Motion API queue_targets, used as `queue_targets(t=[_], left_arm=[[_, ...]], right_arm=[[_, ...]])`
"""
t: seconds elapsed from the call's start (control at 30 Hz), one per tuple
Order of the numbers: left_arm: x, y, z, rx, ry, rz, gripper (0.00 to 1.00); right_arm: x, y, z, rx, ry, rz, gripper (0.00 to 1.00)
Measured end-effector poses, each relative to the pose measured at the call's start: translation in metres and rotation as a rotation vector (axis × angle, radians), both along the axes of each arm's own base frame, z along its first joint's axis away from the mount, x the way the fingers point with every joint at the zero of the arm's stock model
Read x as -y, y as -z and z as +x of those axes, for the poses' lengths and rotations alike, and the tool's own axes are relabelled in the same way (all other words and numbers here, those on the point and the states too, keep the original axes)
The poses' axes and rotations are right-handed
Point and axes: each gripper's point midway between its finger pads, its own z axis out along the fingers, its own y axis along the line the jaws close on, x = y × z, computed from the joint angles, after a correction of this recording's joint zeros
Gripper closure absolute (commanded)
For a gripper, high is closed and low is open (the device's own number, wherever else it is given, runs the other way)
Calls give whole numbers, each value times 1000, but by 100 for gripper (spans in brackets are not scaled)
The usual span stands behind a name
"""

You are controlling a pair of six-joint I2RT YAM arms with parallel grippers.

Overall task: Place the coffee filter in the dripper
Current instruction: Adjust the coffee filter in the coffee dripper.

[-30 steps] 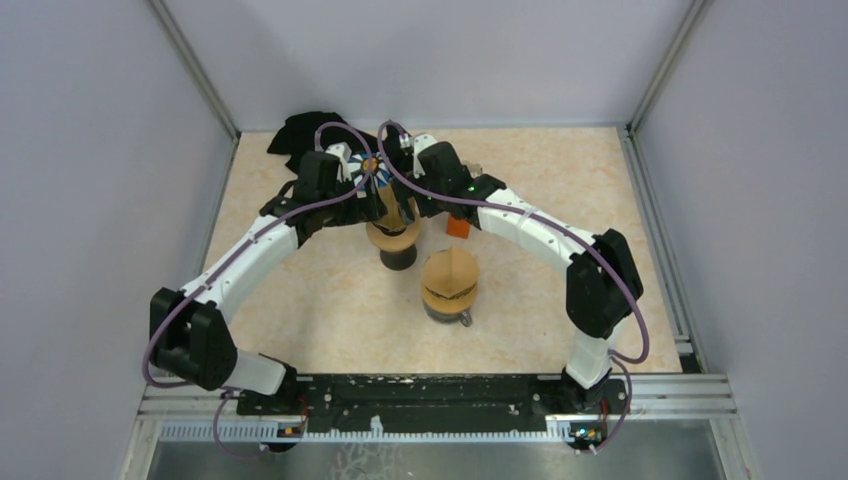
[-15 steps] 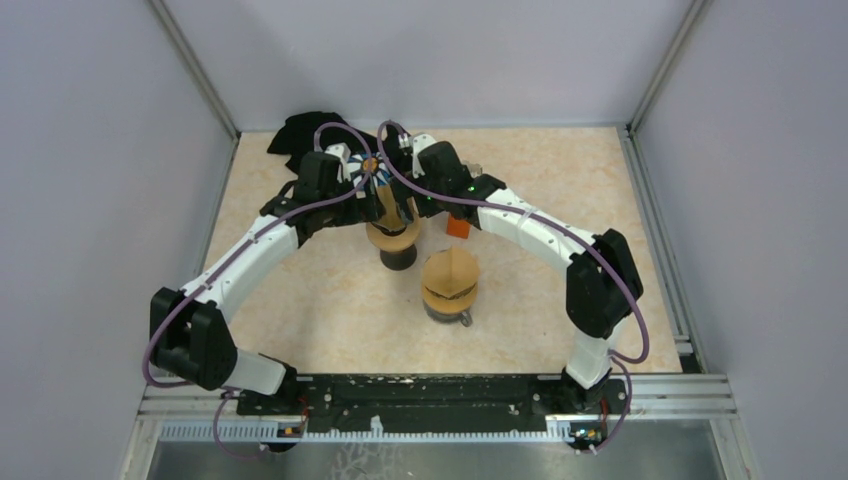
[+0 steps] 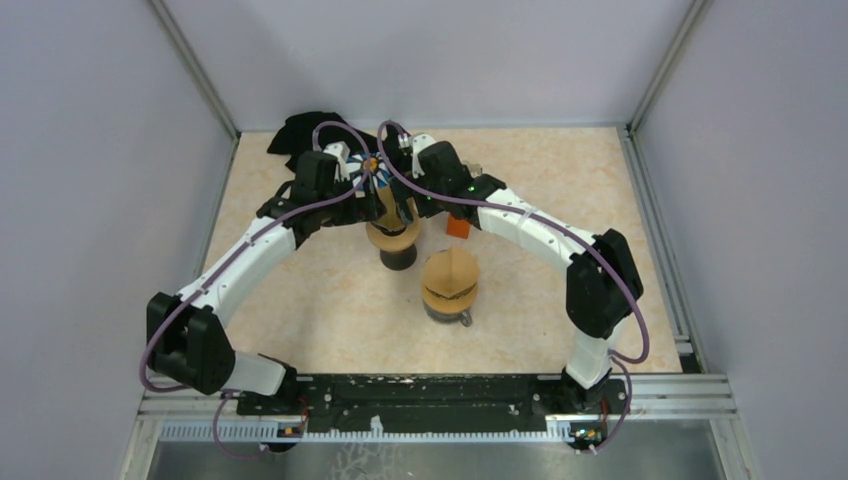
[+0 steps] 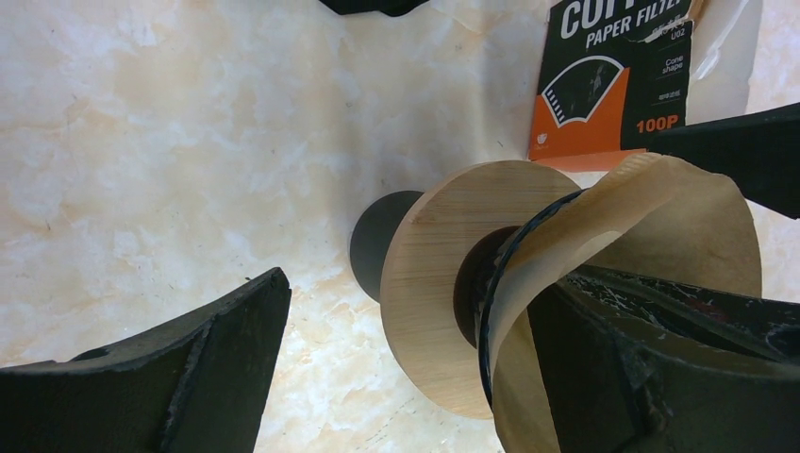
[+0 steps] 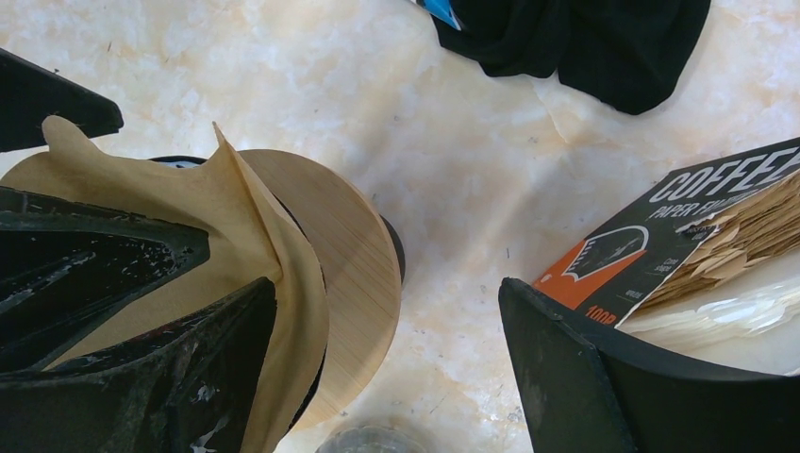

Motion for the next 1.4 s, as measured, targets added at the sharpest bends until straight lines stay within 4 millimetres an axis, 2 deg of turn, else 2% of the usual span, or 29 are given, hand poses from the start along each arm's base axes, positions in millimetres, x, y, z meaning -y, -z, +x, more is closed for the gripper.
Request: queue_targets(t=[0.23,0.93,1.23,1.4], left_arm=[[-1,-2,0,5,-3,-2,1],[-2,2,-1,-2,-6,4,1],[-2,1,-1,0,-6,3,1],[-3,-7,-2,20,-6,-6,1]], right_arm=[[0,-2,0,3,-1,4,12],[0,-33,-1,57,3,63,12],[5,-58,-8,97,1,102,11],[4,-62,-7,107,-1,113,11]])
